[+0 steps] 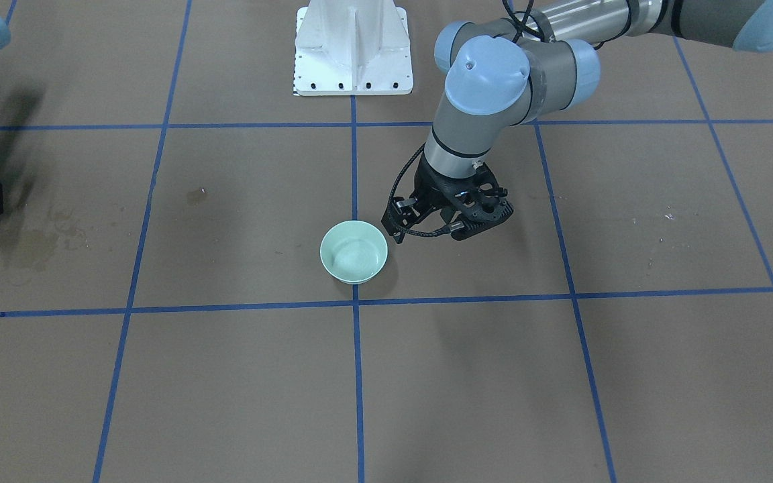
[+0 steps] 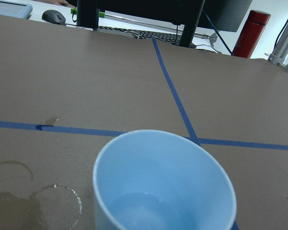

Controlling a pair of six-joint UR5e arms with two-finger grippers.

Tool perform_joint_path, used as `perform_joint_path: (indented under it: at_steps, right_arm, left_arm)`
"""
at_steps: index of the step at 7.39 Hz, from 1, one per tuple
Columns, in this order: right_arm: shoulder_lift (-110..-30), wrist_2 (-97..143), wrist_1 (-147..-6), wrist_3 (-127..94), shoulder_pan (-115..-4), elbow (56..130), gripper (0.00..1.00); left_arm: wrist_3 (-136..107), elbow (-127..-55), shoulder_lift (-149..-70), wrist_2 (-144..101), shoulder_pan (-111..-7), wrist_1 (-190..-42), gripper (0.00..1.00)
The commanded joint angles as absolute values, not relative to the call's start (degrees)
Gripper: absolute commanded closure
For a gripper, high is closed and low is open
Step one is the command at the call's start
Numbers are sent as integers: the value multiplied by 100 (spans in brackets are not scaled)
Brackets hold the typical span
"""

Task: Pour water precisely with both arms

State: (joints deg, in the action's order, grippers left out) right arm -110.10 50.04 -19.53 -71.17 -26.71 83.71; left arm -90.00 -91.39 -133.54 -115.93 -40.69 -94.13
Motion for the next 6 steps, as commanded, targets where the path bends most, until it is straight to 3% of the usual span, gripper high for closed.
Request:
perform_joint_path:
  at_steps: [1, 2, 3, 5, 6]
  right_arm:
    - [-10777, 5010, -1942, -6831, -2873, 8253, 2]
    - [-10749, 5010, -1934, -6820, -2900, 8236, 2]
    - [-10749, 5018, -1934, -6838, -2935, 8235, 9]
    - [-10688, 5062, -1925, -6847, -3102, 8235, 97]
    - [-10679, 5228, -1855, -6777, -3259, 8288, 100]
  left_arm:
    - [-9000, -9114, -13351, -11593, -4069, -9413, 0]
    - [-9000, -9114, -13351, -11593, -4069, -9422, 0]
    - [-8991, -9106, -13359, -11593, -4069, -9422, 0]
    - [-9000, -9114, -13359, -11593, -4069, -9422, 0]
    - [-9000, -9114, -13359, -11593, -4069, -9422, 0]
